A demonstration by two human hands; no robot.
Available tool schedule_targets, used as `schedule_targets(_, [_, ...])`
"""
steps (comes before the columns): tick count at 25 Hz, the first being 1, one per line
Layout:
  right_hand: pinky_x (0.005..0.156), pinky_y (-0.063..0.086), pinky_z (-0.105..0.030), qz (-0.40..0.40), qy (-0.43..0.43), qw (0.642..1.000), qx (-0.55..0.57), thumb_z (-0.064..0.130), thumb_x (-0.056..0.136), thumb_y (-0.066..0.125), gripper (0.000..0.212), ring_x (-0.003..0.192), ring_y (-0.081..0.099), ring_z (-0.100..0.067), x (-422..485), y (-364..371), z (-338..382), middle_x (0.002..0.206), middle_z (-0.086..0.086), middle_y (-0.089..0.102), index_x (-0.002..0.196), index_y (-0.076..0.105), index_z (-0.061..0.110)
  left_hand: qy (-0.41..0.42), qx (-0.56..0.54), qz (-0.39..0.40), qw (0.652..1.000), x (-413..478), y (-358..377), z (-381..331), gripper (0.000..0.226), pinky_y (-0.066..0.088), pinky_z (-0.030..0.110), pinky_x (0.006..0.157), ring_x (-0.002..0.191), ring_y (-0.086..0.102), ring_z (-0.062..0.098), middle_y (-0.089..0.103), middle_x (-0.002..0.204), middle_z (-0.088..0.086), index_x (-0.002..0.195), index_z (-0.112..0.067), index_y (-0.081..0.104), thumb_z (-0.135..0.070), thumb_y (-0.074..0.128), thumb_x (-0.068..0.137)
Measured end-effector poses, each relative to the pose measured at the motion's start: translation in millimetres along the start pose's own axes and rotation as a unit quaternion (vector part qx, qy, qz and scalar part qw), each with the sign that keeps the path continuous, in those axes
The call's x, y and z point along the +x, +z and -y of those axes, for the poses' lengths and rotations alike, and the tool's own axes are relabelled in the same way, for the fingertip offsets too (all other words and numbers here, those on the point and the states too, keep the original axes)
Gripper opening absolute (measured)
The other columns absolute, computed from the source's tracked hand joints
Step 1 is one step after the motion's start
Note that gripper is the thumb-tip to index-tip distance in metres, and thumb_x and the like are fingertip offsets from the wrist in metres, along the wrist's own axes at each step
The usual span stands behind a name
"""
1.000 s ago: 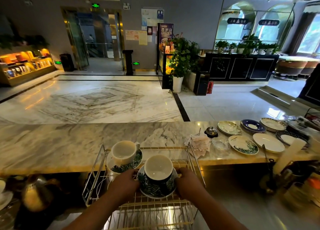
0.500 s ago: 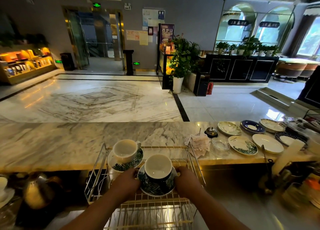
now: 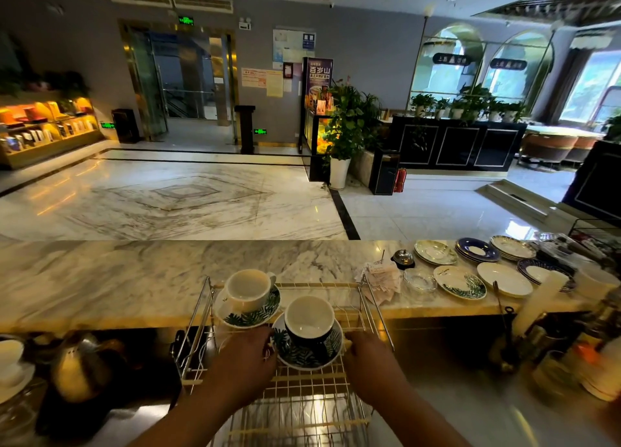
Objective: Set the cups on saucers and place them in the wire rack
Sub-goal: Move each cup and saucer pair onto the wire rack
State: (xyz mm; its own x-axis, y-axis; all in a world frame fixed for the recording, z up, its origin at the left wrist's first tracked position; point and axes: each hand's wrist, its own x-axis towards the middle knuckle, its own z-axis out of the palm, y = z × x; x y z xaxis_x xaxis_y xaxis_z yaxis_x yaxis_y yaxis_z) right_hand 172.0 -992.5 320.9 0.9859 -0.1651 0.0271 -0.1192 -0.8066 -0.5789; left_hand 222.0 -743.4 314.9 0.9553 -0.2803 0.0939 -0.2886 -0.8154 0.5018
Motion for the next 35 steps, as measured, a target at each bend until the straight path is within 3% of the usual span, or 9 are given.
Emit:
schedule_targets(3, [0.103,0.048,-0.031,-0.011,-0.079,0.990,-0.117,0.026,0.098,0.053,0.040,0.123,0.053,-0.017,-23,5,5,0.140,0.000,0.055,0.138,0.054,0.024,0.063,0.093,-0.009,0.994,-15,4,3,0.050,0.049,0.033,0.102,0.132,0.051,0.011,0.051,0.149,-0.011,0.143,-0.041,0.043,-0.048,0.053,0.095])
schedule_targets(7, [0.110,0.041,-0.031,-0.018,-0.118,0.984,-0.135,0.026,0.098,0.050,0.044,0.134,0.045,-0.016,-46,11,18,0.148,0.001,0.051,0.143,0.051,0.023,0.120,0.153,0.023,0.981,-27,11,7,0.061,0.020,0.037,0.122,0.152,0.027,0.018,0.030,0.166,-0.004,0.156,-0.032,0.031,-0.053,0.039,0.100])
schedule_targets(10, [0.108,0.042,-0.031,-0.026,-0.130,0.979,-0.158,0.026,0.097,0.050,0.045,0.134,0.046,-0.016,-60,17,24,0.148,0.000,0.052,0.141,0.051,0.022,0.149,0.169,0.053,0.973,-32,14,10,0.063,0.004,0.034,0.121,0.156,0.013,0.018,0.016,0.171,-0.003,0.160,-0.030,0.019,-0.052,0.029,0.103])
schedule_targets(14, [0.107,0.044,-0.034,-0.008,-0.145,0.977,-0.158,0.027,0.096,0.049,0.052,0.140,0.043,-0.018,-73,31,39,0.158,0.003,0.042,0.147,0.042,0.028,0.174,0.180,0.095,0.964,-36,13,18,0.063,0.010,0.035,0.124,0.157,0.011,0.018,0.011,0.171,-0.002,0.161,-0.029,0.014,-0.051,0.025,0.103])
schedule_targets(18, [0.118,0.026,-0.041,0.080,-0.137,0.970,-0.185,0.034,0.101,0.044,0.066,0.155,0.015,-0.024,-73,46,49,0.170,-0.002,0.013,0.159,0.015,0.023,0.190,0.191,0.111,0.956,-38,11,26,0.063,0.012,0.036,0.124,0.157,0.012,0.020,0.011,0.171,0.001,0.162,-0.026,0.014,-0.050,0.027,0.104])
schedule_targets(22, [0.120,0.018,-0.046,0.134,-0.120,0.958,-0.225,0.046,0.103,0.036,0.071,0.156,0.000,-0.024,-70,51,54,0.171,-0.004,-0.002,0.160,0.004,0.018,0.213,0.192,0.106,0.952,-36,10,30,0.063,0.007,0.034,0.124,0.158,0.007,0.020,0.008,0.171,0.004,0.162,-0.022,0.012,-0.045,0.026,0.105])
schedule_targets(35, [0.121,0.022,-0.043,0.114,-0.109,0.970,-0.185,0.050,0.101,0.041,0.075,0.156,0.003,-0.022,-51,49,37,0.171,-0.003,0.005,0.161,0.009,0.020,0.197,0.173,0.125,0.957,-9,30,23,0.073,0.005,0.032,0.121,0.157,0.007,0.015,0.002,0.172,-0.001,0.162,-0.027,0.008,-0.062,0.017,0.098])
